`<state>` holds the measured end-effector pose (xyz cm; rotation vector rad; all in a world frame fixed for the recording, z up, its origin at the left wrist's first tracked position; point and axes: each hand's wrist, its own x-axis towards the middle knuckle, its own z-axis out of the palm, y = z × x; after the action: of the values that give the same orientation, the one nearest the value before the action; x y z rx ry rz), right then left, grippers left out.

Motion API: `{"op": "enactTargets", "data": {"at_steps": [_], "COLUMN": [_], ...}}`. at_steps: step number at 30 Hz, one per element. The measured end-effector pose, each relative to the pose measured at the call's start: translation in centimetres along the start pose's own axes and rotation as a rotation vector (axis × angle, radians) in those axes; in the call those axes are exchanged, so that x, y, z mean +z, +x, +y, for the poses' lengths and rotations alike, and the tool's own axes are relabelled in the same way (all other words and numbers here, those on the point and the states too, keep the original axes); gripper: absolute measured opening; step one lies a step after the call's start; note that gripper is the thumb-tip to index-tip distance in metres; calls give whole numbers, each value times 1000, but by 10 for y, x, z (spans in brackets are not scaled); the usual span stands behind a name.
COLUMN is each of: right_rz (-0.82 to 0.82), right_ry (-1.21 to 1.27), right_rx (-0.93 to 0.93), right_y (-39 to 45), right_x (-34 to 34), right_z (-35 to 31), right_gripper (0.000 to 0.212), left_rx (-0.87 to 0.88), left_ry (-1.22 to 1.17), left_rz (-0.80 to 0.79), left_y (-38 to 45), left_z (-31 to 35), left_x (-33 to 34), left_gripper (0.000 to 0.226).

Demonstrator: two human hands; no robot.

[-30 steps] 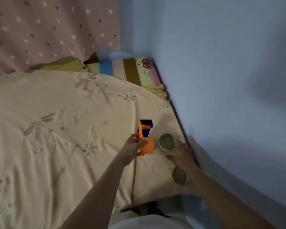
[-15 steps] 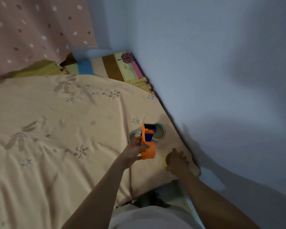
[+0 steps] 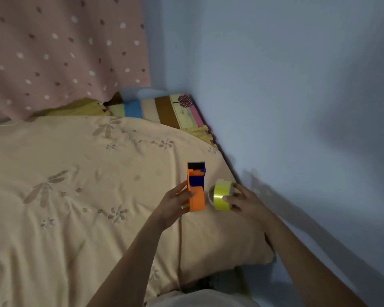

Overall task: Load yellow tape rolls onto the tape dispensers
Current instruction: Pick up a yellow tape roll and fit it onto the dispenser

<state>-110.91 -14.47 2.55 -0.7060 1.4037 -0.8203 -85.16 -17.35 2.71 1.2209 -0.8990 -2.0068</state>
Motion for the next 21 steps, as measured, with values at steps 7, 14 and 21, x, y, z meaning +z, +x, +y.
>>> {"op": "enactTargets", "data": {"at_steps": [7,14,21], "right_rz": [-203,-228,-230], "right_ry": [13,-27,-148], "right_rx": [-31,10,11], "right_y": [7,6,1], "right_x": [41,60,70], "right_z": [-34,-46,-47], "right_gripper": [62,81,94], "left_rx": [102,149,171], "left_ry": [-107,-194,-192], "left_rz": [46,116,152], "left_y": [-10,-19,-23], "left_z": [22,22,19], "left_x": [5,-9,-10], "left_gripper": [35,44,45]}}
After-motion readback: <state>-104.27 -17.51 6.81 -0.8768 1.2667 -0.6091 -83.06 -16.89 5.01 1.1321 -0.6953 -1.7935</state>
